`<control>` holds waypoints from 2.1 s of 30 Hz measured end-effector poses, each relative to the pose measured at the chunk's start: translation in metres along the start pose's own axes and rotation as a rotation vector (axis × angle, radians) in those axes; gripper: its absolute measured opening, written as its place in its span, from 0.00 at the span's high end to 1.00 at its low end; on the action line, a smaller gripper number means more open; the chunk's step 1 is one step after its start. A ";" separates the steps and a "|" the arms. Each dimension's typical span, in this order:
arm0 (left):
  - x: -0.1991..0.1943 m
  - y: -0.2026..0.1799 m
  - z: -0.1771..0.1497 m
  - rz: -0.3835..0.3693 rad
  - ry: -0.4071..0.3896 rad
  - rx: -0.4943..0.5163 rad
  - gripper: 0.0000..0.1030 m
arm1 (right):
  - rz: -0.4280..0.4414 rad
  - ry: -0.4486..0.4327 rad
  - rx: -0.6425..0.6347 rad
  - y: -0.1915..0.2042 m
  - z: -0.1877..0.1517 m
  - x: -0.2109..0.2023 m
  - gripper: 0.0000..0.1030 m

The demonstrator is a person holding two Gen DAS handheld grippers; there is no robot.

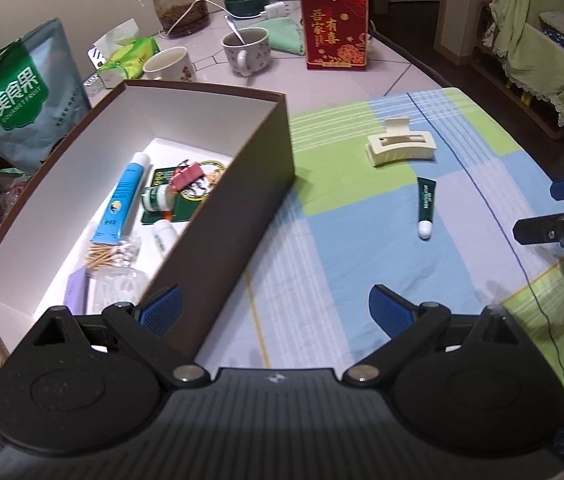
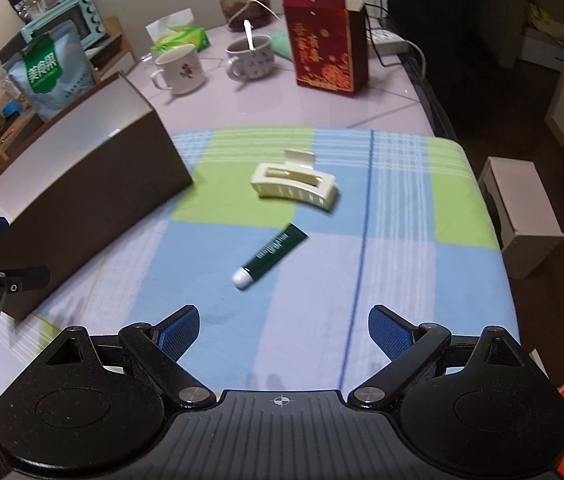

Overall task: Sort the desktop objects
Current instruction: 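Withdraw both grippers from the box back over the table, then lower the left gripper onto the green lip balm tube and close it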

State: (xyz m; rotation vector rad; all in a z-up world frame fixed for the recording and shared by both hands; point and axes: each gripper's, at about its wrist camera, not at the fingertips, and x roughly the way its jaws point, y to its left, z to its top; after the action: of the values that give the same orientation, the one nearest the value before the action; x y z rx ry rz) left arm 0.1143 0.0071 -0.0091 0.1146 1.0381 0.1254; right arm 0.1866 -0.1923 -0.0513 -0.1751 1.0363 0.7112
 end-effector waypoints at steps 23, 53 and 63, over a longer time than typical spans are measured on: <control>0.030 -0.076 -0.011 -0.111 -0.004 0.042 0.05 | -0.025 0.039 0.030 -0.039 -0.006 0.011 0.09; 0.106 -0.112 0.037 -0.240 -0.036 0.203 0.09 | -0.080 0.120 0.127 -0.103 0.019 0.059 0.09; 0.131 -0.122 0.054 -0.283 -0.024 0.254 0.24 | -0.099 0.115 0.147 -0.115 0.024 0.059 0.09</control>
State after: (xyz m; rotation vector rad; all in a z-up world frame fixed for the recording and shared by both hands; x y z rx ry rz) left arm 0.2326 -0.0941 -0.1122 0.1977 1.0325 -0.2648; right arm 0.2929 -0.2424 -0.1101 -0.1402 1.1778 0.5379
